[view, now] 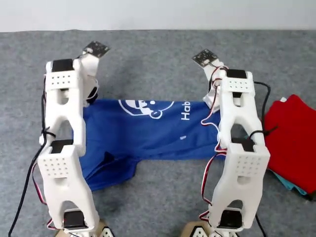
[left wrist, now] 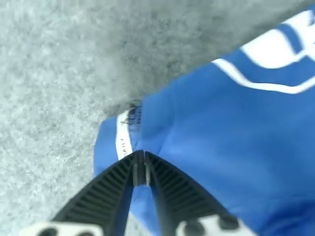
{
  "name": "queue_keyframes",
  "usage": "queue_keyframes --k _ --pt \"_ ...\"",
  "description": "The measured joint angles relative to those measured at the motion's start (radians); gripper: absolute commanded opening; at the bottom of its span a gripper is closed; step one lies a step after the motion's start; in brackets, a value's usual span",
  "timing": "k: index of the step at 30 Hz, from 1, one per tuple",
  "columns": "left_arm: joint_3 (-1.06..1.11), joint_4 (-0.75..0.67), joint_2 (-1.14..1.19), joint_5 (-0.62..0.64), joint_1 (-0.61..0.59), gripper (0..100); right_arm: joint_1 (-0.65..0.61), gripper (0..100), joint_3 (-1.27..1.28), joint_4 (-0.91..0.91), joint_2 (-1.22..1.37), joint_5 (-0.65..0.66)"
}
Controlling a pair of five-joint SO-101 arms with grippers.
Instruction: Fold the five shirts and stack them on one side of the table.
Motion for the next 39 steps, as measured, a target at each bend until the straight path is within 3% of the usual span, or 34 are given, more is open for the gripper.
queue_keyframes --k 6,13,22,31,39 --pt "-0.155 0.094 -0.009 0.046 0.028 0 -0.063 0.9 0.0 0.181 -0.098 -0.005" --pt "-0.115 0.1 -0.201 0.143 -0.021 0 -0.107 0.9 0.0 0.282 -0.107 -0.071" --pt "0.206 0.103 -0.569 0.189 -0.038 0 -0.063 0.9 -0.002 0.413 0.098 -0.129" --pt "0.559 0.029 -0.873 0.192 -0.103 0 0.068 0.9 -0.002 0.512 0.037 -0.133" --pt "0.787 -0.069 -1.033 0.192 -0.14 0 -0.066 0.9 -0.002 0.512 -0.103 -0.133"
